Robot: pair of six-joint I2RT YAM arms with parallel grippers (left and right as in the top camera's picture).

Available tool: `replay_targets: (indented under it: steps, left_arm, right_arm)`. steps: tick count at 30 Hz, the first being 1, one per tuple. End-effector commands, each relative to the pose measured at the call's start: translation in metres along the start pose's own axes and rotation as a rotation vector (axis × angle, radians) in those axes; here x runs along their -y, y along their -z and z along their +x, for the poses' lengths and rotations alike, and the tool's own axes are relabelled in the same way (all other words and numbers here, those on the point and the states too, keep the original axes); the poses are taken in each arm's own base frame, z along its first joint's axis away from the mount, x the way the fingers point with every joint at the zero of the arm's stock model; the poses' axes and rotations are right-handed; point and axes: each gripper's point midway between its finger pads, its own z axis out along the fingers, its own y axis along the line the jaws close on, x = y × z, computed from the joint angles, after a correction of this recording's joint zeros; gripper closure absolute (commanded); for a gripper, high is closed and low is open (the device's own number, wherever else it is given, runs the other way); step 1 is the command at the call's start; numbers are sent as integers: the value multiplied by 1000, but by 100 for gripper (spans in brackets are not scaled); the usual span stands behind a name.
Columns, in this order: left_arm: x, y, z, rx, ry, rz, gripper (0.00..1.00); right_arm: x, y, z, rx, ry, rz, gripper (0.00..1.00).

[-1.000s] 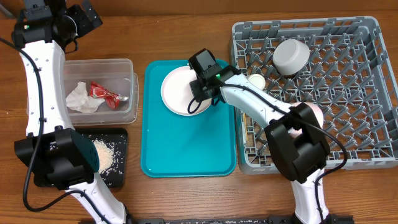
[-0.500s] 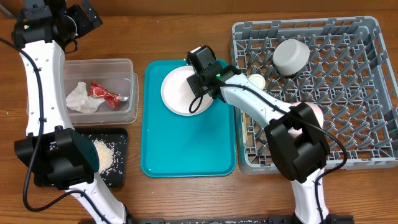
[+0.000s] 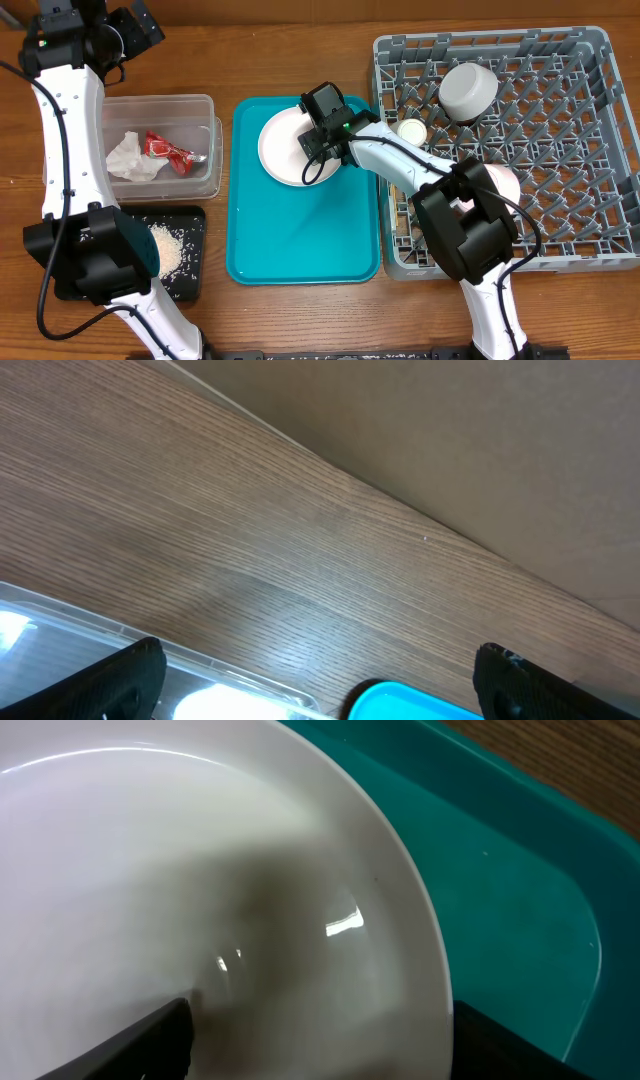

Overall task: Sort waste into correct bins and load items into the dishwasher
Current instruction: 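Lower the right gripper onto the white plate rim and grip it, then lift the white plate with the right gripper and carry it to the rack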

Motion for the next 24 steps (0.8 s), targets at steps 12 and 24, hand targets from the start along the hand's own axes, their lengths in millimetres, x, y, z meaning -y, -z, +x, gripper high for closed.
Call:
replay_targets:
  steps: [12,24]
  left_arm:
    - [4,-1,-5,8,15,14,0]
    - [4,-1,-5,7,15,14,0]
  right_arm:
    - [-32,14,42,-205,2,-200,49]
    - [-31,15,50,-236,2,-197,96]
